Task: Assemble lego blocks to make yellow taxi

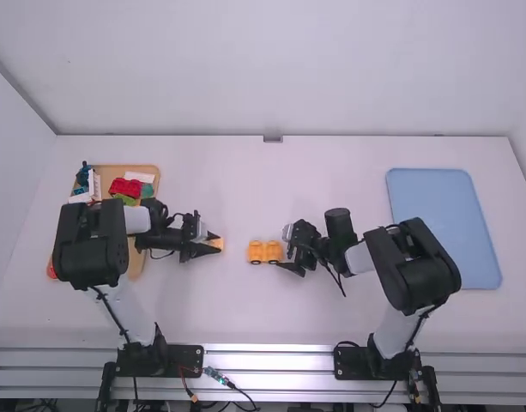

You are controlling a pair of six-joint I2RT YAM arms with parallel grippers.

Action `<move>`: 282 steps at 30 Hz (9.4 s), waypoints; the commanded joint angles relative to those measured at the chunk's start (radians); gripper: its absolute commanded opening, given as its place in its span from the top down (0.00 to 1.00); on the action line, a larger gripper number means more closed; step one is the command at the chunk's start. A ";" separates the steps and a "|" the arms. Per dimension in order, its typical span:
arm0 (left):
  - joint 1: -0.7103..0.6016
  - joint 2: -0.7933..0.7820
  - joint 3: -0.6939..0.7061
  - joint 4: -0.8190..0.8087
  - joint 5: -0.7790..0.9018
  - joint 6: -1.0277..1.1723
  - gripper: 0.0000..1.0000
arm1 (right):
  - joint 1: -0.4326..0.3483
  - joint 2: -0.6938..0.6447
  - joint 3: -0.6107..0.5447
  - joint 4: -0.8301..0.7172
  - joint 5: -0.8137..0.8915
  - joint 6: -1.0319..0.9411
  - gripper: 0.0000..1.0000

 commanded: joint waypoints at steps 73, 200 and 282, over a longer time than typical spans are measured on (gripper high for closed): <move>-0.434 -0.253 -0.249 0.694 -0.228 -0.651 0.98 | 0.054 0.212 0.143 0.035 -0.185 -0.074 0.01; -0.390 -0.230 -0.191 0.635 -0.195 -0.664 0.68 | 0.092 0.313 0.269 -0.098 -0.208 -0.032 0.37; -0.457 0.057 -0.080 0.549 -0.308 -0.589 0.98 | 0.047 0.313 0.275 -0.098 -0.236 -0.025 0.36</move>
